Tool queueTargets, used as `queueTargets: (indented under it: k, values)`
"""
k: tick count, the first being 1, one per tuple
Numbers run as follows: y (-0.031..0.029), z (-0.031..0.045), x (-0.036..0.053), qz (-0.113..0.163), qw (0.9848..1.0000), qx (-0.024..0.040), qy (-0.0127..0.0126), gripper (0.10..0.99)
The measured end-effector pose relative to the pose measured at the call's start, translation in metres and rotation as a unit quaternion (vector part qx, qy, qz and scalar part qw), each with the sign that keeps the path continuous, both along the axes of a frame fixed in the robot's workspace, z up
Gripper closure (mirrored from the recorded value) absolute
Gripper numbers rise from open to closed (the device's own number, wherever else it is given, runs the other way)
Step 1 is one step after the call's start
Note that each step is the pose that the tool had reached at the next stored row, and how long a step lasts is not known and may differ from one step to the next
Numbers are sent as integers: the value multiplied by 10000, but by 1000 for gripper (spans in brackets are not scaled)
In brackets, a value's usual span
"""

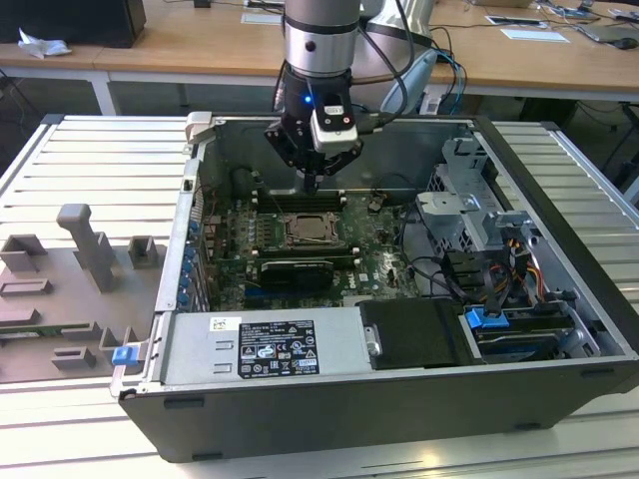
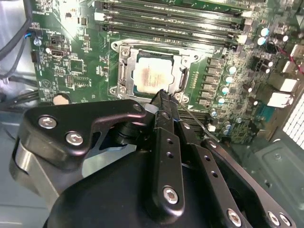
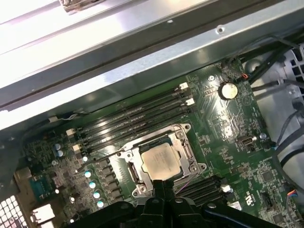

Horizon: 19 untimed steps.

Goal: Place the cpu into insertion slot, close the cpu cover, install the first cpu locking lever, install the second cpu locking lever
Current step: 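Install the first cpu locking lever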

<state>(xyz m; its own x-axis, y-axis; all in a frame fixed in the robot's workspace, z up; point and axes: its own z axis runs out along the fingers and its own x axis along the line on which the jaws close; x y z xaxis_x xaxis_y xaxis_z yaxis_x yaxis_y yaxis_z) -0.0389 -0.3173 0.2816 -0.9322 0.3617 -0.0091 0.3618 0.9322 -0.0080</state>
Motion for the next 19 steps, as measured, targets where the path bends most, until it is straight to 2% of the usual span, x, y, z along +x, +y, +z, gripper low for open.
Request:
queueTargets:
  k: [6,10,16,18,19]
  values:
    - [0,0,-2,349,9994,0,0,980]
    - [0,0,-2,631,9980,0,0,980]
    - [0,0,-2,1098,9940,0,0,980]
    - [0,0,-2,1276,9918,0,0,980]
    - [0,0,-2,1407,9901,0,0,980]
